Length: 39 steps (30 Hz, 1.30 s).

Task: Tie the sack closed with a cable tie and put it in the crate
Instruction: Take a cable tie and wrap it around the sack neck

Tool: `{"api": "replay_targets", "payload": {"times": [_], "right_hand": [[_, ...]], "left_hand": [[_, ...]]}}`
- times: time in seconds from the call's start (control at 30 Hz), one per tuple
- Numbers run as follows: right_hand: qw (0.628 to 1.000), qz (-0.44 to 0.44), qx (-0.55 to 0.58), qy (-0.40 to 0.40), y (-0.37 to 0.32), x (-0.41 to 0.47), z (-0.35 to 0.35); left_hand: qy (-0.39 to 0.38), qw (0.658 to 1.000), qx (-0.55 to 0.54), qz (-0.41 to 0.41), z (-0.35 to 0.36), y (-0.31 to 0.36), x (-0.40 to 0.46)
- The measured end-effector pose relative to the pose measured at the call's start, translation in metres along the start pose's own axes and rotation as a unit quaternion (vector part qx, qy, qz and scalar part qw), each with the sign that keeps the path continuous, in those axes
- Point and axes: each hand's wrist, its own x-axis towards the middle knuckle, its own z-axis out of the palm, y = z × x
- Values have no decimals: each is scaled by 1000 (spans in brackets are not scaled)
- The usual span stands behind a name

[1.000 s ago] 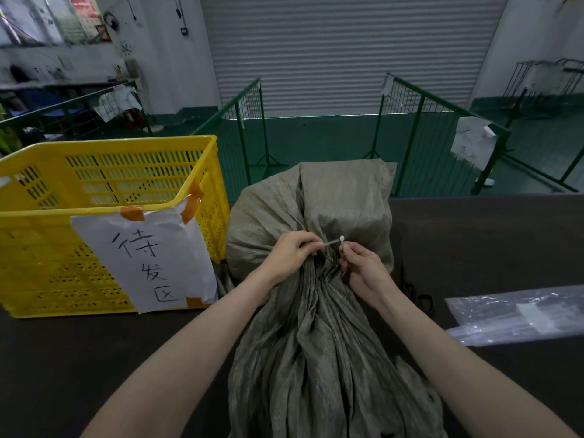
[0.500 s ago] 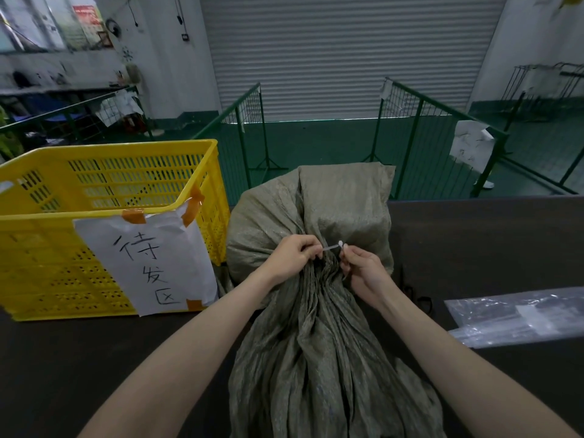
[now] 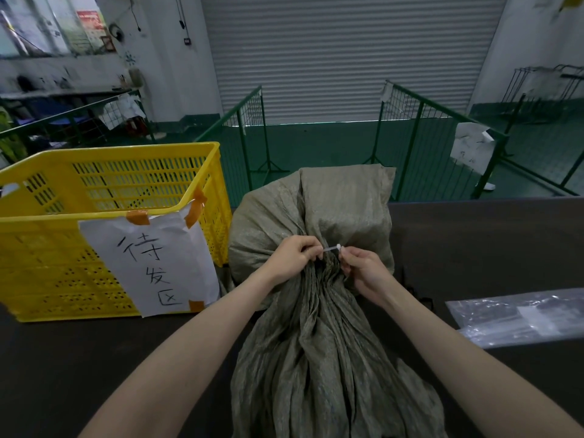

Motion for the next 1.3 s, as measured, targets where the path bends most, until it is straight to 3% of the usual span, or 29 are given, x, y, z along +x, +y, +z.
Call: {"api": "replay_targets", "payload": {"times": [0.27,0.47,0.8,1.17,1.3], "right_hand": [[995,22,-92,21,2,2,-1],[982,-16,-167,86,2,-1,9],[975,-32,-210,63,-7,-6,12],[979,-73,-179,69,-18,-14,8],[962,-62,-257,73,-23,-9,9]], "left_hand": [[-12,1000,11,14,0,1,2],[53,997,-60,17,4,-1,0],[72,990,-117,45,10,-4,-3],[90,993,-28,69,11,-4,-6],[81,994,6,73,11,-2,-6]]}}
